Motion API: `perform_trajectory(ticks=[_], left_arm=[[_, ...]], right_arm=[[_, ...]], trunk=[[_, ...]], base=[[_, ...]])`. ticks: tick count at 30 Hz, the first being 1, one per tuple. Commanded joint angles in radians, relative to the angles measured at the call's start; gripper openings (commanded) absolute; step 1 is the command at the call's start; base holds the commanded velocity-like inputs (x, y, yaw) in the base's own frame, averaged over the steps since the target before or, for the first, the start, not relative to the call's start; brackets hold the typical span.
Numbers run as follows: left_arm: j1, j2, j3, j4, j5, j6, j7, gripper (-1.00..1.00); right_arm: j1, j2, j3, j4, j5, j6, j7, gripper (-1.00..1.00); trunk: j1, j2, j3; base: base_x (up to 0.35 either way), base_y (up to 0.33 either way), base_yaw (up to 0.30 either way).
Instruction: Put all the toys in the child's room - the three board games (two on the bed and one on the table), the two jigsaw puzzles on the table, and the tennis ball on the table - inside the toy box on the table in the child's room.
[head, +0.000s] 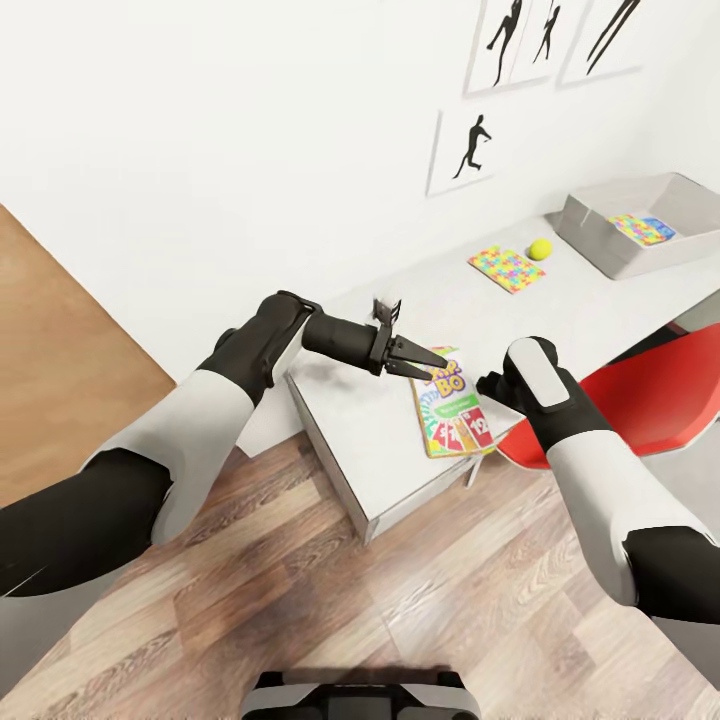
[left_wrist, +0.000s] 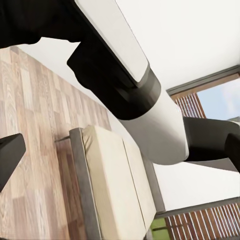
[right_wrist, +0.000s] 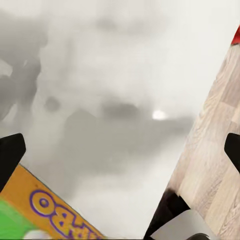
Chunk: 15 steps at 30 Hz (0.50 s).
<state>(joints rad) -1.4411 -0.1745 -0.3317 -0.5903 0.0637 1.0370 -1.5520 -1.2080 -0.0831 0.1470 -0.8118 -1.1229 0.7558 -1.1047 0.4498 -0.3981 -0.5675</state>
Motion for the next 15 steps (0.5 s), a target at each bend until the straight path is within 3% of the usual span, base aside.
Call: perform_trajectory(ticks=[1,7,15], left_arm=[[-0.001,0.0,-0.003,0.001,0.003,0.01,-0.002,1.0],[-0.001,0.0,-0.003,0.001,0.001,0.01,-0.002,1.0],[-0.001,0.0,-0.003,0.001,0.001,0.01,-0.002,1.0]], right_arm=[[-0.001,-0.002,0.005,-0.001,-0.008,0.006,-0.009,1.0],[-0.001,-0.002,0.005,-0.001,-0.008,0.006,-0.009,1.0],[-0.001,-0.007,0.003,-0.001,-0.008,0.007,-0.008,1.0]], trunk=[[0.0,-0.002,-0.002],[0.0,-0.002,-0.002],[0.0,-0.002,-0.002]], base=[[-0.195,0.101,0.0],[-0.071,0.039,0.0],[0.149,0.002,0.0]])
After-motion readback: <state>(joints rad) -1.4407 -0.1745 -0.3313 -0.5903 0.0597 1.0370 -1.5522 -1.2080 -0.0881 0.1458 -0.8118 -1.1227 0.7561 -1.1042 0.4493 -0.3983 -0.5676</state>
